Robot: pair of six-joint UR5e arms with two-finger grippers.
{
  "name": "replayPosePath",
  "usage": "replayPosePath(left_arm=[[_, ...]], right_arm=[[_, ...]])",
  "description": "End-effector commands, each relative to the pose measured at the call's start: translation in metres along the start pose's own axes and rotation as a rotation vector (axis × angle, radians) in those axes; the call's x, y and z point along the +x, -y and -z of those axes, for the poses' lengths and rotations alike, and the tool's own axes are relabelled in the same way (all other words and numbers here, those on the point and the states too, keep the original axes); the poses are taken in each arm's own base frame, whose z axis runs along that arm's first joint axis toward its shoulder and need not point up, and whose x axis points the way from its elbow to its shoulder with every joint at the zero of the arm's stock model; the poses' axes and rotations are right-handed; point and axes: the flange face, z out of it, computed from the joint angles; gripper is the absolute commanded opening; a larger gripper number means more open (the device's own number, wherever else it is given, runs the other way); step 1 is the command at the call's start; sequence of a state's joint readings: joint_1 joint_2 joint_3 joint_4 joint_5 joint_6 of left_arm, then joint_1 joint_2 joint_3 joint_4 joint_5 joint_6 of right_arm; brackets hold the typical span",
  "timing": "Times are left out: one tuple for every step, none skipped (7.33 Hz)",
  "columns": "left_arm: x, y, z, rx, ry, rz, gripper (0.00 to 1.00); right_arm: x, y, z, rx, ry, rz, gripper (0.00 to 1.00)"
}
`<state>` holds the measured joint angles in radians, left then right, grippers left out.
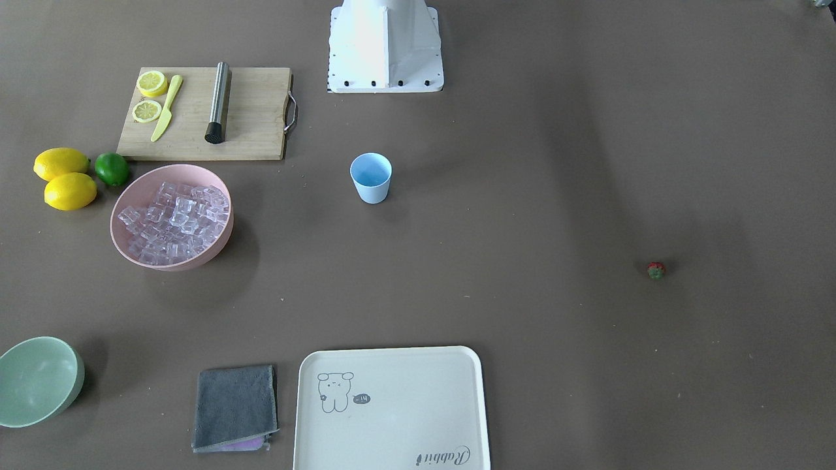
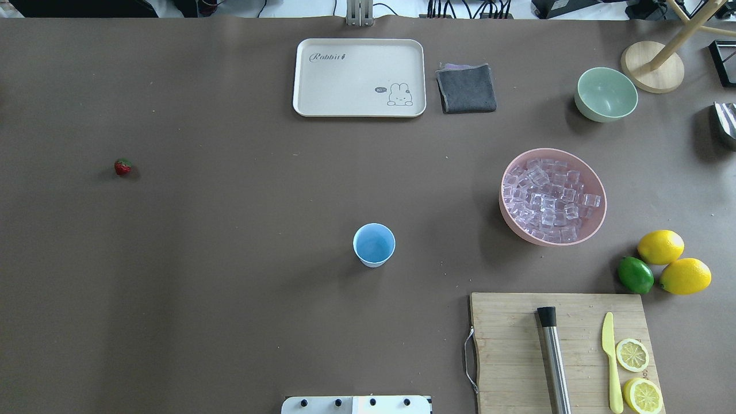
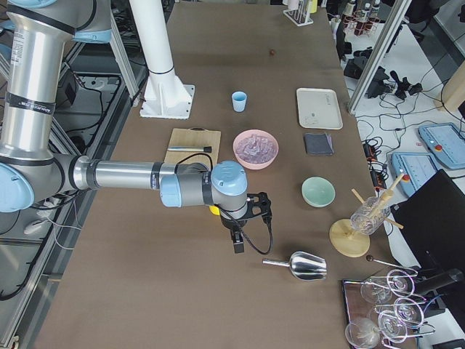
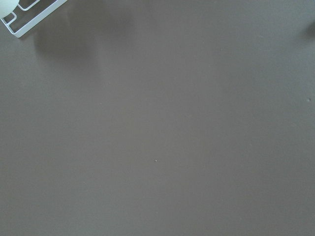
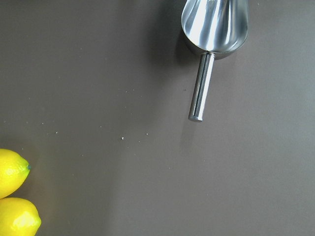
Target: Put ice and strawberries in cup
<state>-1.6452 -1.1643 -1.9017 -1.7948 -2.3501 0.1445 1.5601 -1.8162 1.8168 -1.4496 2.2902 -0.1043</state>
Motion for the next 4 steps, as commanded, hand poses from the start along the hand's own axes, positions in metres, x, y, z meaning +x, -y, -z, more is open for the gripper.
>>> replayPosePath(left_arm=[[0.0006, -0.0046, -0.0004, -0.005, -0.001, 0.005, 0.98], [0.0009, -0.0043, -0.0001, -0.001, 0.0, -0.001, 0.98], [0.0004, -0.0053, -0.0008, -0.002, 0.0, 0.0, 0.98], [-0.0003, -0.0056, -0.0015, -0.001, 0.0, -0.003, 0.98]], right_arm=[[0.0, -0.0001, -0.0002, 0.0, 0.002, 0.0, 1.0], [0.0002, -0.0001, -0.0002, 0.0, 0.0, 0.0, 1.0], [0.0, -0.0001, -0.0002, 0.0, 0.002, 0.0, 1.0], [-0.0001, 0.0001, -0.0001, 0.001, 0.001, -0.001, 1.0]])
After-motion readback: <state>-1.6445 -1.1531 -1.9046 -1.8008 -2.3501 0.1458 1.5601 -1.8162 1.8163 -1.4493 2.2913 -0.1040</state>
